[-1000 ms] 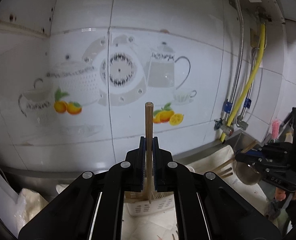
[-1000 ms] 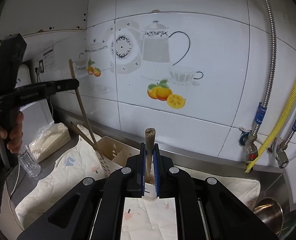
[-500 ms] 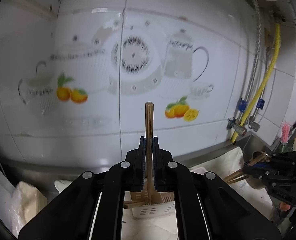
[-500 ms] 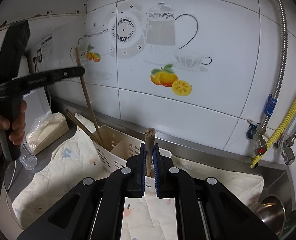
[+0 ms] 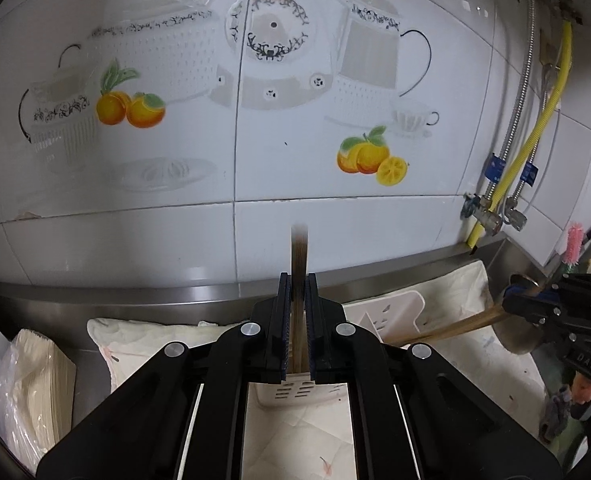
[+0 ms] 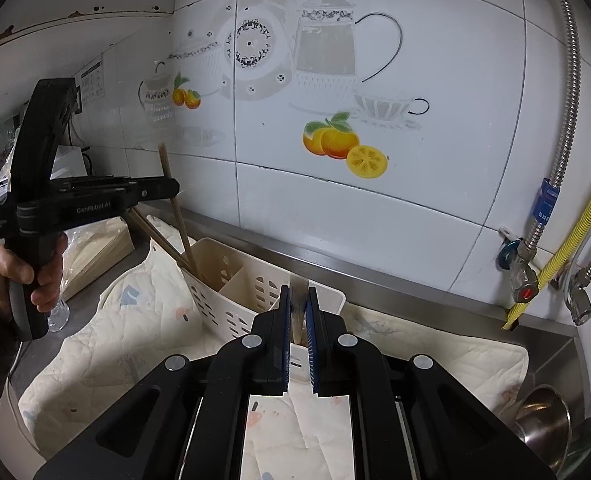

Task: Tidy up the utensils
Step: 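Lower both chopsticks into the white holder and open both grippers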

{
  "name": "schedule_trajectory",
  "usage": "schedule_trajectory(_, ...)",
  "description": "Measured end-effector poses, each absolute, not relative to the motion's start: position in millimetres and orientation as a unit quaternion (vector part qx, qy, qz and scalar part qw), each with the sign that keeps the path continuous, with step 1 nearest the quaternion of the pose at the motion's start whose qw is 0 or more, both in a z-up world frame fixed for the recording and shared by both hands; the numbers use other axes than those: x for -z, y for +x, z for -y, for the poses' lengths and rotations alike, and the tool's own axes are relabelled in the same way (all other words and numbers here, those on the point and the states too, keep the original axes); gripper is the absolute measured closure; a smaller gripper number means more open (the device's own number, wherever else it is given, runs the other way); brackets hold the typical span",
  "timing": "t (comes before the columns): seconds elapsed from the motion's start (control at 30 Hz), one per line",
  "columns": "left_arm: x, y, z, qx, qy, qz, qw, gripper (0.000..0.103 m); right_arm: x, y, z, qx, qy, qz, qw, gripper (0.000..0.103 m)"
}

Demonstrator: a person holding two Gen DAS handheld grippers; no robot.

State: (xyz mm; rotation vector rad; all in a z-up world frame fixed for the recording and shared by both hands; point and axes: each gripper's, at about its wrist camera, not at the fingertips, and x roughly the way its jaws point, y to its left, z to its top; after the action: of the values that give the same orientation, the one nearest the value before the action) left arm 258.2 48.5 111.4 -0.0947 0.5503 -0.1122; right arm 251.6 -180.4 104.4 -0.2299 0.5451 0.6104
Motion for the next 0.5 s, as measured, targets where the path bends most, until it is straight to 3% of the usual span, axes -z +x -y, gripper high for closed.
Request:
schedule_trajectory(0.2,-113.8,254.6,-45.1,0.054,-0.04,-0.268,0.961,0.093,-107.7,248.6,183.2,-0.294,-0.109,-0.258,0.914,0.095)
schedule_trajectory(0.27,-116.5,250.2,-45.6,0.052,-0.041,-0.264,0.962,0.075,-110.7,244.7,185.0,-0.293,-0.107,-0.251,0.916,0.095)
schedule_trajectory(0.3,-118.2,246.9,-45.9,0.048,-0.04,-0.261,0.963,0.07,-111.8,243.2,185.7,-0.293,-0.107,-0.249,0.917,0.094)
schedule_trajectory(0.5,-124.1,224.1,-42.9,0.045,-0.033,-0.249,0.967,0.06,-120.5,222.6,190.1,-0.293,-0.106,-0.226,0.923,0.083)
